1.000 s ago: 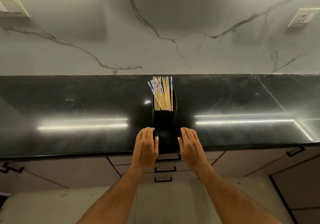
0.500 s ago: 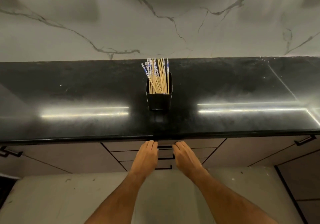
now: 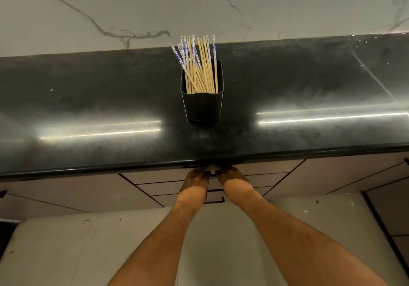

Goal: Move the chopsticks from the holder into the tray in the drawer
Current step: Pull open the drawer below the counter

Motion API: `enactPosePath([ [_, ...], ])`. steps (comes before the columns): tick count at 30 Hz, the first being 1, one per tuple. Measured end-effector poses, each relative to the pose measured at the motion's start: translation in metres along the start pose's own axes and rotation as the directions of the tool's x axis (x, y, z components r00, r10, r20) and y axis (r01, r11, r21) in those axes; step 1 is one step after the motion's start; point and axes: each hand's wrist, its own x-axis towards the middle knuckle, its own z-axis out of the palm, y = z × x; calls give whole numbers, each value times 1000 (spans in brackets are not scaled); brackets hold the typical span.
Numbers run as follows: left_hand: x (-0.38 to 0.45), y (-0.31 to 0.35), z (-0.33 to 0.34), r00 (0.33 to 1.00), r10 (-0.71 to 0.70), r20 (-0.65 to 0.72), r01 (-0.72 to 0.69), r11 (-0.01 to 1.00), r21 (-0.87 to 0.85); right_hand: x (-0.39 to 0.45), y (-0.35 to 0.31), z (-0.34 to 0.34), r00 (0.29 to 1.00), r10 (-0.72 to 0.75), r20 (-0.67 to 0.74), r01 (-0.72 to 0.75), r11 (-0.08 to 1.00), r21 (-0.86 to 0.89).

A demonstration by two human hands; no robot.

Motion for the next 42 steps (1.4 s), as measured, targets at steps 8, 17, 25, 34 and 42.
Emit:
enactPosePath([
  [8,-18,2,12,994,-37,-106,11,972,-237,-9,-4,4,1000,20,1,-19,997,-71],
  [17,-59,4,8,984,119,-134,-128,989,-67,-59,-16,0,998,20,-66,-26,996,-87],
  [25,-122,2,36,983,107,-147,-125,985,-120,-124,-23,28,996,-35,-86,22,989,-149],
  [34,-192,-1,69,988,121,-93,-135,977,-164,-194,-39,57,996,-14,-88,3,992,-126],
  [42,-248,0,93,983,139,-116,-155,977,-144,-249,-50,84,995,7,-104,-18,995,-100],
])
